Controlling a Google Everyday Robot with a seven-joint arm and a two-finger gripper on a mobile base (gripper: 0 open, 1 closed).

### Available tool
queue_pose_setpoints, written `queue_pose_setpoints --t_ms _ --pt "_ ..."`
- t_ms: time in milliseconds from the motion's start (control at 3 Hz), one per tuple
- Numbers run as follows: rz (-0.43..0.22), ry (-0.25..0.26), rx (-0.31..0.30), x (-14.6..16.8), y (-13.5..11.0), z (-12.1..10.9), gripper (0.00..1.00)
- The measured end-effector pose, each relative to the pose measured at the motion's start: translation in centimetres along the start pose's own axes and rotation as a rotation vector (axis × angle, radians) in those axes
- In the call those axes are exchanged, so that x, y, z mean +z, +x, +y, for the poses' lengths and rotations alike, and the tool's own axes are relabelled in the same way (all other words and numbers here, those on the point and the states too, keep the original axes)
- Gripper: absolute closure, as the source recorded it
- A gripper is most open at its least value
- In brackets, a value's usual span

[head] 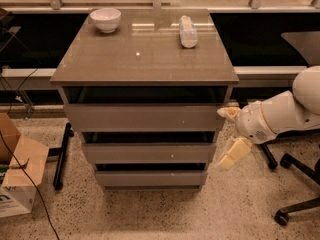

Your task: Open bottom drawer

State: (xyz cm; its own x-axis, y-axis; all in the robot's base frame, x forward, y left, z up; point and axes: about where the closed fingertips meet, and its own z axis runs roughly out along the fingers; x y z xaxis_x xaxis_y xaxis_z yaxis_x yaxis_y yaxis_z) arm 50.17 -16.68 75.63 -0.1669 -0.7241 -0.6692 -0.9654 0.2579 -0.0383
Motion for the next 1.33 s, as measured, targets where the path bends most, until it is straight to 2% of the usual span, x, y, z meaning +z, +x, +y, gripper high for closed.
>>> queue_pose_setpoints --t_ms 333,667,1000,1333 --pt "0.000 0.000 0.000 0.0 0.0 0.0 0.00" --pt "0.052 -0.027 0.007 2.2 0.2 0.6 0.00" --pt "0.071 -0.030 0.037 6.3 1.7 1.0 0.00" --pt "0.046 -0.011 0.077 10.0 4.1 0.3 0.00"
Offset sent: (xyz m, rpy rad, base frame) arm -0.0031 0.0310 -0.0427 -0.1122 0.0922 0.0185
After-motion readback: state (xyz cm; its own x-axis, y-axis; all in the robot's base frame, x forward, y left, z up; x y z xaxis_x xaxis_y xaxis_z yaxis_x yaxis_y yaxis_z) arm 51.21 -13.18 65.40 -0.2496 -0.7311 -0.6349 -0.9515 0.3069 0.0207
